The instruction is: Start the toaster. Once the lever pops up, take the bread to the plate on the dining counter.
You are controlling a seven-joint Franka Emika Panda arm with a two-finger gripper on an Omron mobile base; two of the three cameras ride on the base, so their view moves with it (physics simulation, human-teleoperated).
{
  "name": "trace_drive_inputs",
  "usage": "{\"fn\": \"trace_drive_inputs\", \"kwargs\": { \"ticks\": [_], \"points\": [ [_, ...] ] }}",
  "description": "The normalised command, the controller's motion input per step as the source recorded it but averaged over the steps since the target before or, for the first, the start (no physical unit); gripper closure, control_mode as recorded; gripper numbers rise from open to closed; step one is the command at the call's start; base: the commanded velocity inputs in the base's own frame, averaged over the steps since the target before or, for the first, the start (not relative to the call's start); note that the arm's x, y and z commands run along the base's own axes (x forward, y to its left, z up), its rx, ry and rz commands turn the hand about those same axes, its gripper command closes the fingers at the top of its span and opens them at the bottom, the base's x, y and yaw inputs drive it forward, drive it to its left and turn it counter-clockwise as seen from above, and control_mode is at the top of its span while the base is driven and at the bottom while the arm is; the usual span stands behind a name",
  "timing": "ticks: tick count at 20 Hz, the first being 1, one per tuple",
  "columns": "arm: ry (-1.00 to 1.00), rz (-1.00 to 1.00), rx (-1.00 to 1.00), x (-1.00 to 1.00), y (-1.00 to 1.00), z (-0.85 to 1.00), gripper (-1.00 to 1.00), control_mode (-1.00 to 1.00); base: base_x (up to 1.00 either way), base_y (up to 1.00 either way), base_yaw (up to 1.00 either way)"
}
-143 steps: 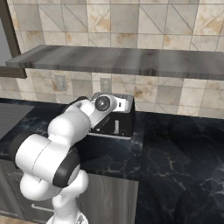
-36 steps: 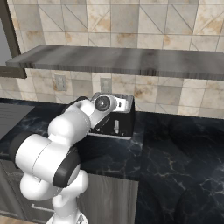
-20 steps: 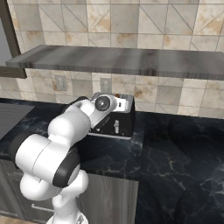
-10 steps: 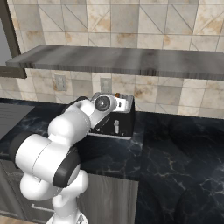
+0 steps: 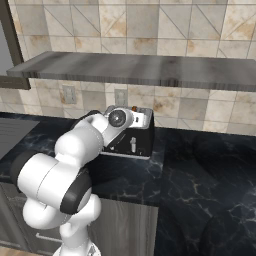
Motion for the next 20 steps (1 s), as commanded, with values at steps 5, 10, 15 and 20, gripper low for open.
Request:
{"fn": "trace_drive_inputs", "kwargs": {
  "ticks": [5,10,15,20],
  "points": [
    [0.00,0.00,0.00,0.00,0.00,0.00,-1.00,-1.00,0.00,0.00,0.00],
    [0.00,0.00,0.00,0.00,0.00,0.00,-1.00,-1.00,0.00,0.00,0.00],
    [-0.01,0.00,0.00,0.05,0.00,0.00,-1.00,-1.00,0.00,0.00,0.00],
    [-0.06,0.00,0.00,0.09,0.00,0.00,-1.00,-1.00,0.00,0.00,0.00]
  ]
}}
